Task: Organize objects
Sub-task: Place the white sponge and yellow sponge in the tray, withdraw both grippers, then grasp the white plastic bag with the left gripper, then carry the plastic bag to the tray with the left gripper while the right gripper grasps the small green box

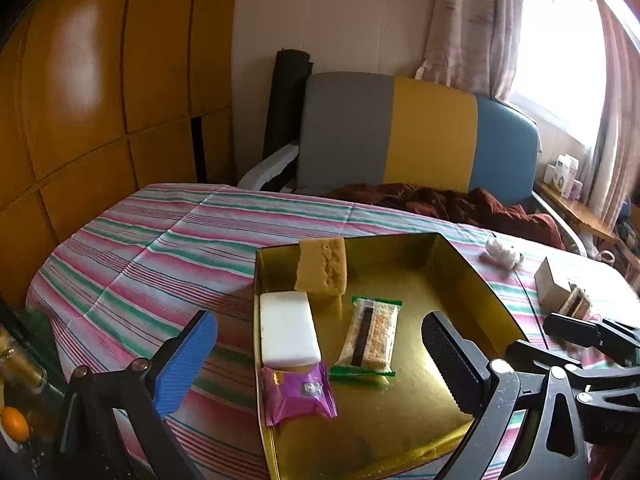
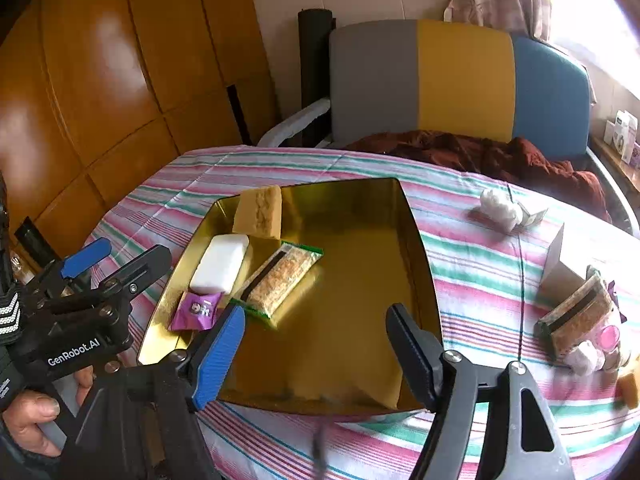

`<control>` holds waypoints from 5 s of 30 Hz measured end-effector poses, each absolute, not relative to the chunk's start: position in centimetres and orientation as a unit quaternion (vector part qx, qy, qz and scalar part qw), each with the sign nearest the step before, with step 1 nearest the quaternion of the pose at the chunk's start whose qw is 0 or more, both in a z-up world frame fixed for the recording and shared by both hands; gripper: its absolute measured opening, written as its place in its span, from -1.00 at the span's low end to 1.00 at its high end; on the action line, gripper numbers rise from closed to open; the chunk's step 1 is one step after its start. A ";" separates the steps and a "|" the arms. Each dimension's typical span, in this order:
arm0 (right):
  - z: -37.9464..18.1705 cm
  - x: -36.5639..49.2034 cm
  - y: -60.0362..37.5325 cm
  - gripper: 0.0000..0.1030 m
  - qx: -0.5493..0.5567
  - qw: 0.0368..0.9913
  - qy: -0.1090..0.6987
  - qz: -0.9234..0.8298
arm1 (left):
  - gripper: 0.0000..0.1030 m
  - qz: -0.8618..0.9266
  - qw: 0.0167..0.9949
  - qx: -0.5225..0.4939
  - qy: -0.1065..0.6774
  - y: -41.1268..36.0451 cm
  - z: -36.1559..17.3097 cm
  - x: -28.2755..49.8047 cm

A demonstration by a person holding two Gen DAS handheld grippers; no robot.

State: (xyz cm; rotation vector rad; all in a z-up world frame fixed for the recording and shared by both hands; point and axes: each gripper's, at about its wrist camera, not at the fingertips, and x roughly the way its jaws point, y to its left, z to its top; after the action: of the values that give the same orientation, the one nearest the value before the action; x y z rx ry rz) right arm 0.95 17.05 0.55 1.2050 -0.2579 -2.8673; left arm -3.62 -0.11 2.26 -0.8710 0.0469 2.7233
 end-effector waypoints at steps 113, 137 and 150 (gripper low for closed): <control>-0.3 -7.7 45.6 0.97 0.451 -0.086 -0.005 -0.888 | 0.25 0.795 0.438 -0.399 0.130 24.5 2.2 -16.5; -7.3 -18.8 45.3 0.50 0.589 -0.033 0.088 -0.803 | 0.31 0.816 0.358 -0.454 -0.003 12.3 -0.5 -18.5; 4.8 -11.6 30.4 0.53 0.457 0.096 0.042 -0.883 | 0.31 0.852 0.289 -0.436 -0.020 7.6 1.2 -16.1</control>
State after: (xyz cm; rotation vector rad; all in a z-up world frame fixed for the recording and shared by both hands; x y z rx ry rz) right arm -11.65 30.38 4.77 1.3537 0.1235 -2.6178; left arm -16.09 7.59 1.22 -1.1628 -0.0527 2.2750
